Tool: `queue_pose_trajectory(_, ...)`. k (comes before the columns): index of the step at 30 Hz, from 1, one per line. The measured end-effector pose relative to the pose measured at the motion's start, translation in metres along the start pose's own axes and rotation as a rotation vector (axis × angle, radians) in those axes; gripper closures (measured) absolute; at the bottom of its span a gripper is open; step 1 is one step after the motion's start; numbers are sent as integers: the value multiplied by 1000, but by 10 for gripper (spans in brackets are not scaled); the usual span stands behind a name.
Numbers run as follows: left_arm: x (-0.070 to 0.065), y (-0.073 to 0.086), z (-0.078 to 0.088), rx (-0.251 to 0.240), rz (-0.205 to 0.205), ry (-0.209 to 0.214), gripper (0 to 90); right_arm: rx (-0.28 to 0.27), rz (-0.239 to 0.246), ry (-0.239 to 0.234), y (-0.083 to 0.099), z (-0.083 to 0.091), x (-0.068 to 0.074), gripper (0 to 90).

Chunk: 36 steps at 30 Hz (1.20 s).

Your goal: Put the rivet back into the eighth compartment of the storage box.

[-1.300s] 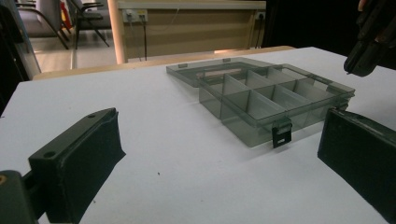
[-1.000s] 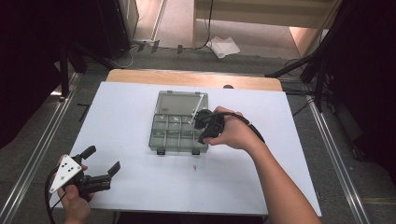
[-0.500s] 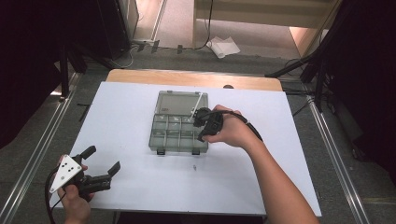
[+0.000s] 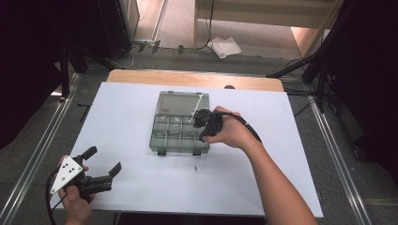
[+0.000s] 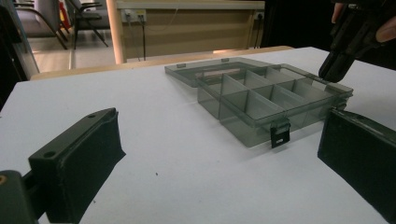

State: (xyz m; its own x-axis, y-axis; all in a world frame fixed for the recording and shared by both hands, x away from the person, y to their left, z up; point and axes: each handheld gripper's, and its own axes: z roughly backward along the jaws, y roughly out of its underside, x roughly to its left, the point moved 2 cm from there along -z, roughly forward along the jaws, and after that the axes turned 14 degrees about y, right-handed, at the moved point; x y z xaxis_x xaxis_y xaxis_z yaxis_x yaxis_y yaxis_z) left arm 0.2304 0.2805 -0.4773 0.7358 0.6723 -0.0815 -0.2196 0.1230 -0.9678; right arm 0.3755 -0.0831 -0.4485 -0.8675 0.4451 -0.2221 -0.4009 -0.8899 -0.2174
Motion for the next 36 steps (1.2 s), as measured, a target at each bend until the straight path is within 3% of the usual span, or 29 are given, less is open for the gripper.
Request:
queue_pose_trajectory(4,0,0,0,-2,1,0,0,2,-4,-4,0,-2,0,824)
queue_pose_trajectory(7,0,0,0,-1,2,0,0,-8,-15,-5,0,1,0,747)
queue_pose_trajectory(16,-1,0,-1,0,-1,0,0,-50,1,-23,4,9,5,391)
queue_pose_trajectory(20,-1,0,-1,-1,-1,3,0,-43,-4,-83,6,11,11,143)
queue_pose_trajectory(23,-1,0,-1,0,-1,3,0,-38,-9,-51,7,11,14,120)
queue_pose_trajectory(26,-1,0,-1,0,-1,3,0,-35,-13,-56,9,10,17,0)
queue_pose_trajectory(27,-1,0,-1,0,-1,3,0,-32,-17,-64,9,10,18,0)
queue_pose_trajectory(30,-1,0,-1,-1,-1,3,0,-26,-24,-20,11,10,21,0)
queue_pose_trajectory(36,-1,0,-2,-1,-3,3,0,-46,-8,-39,14,14,30,0)
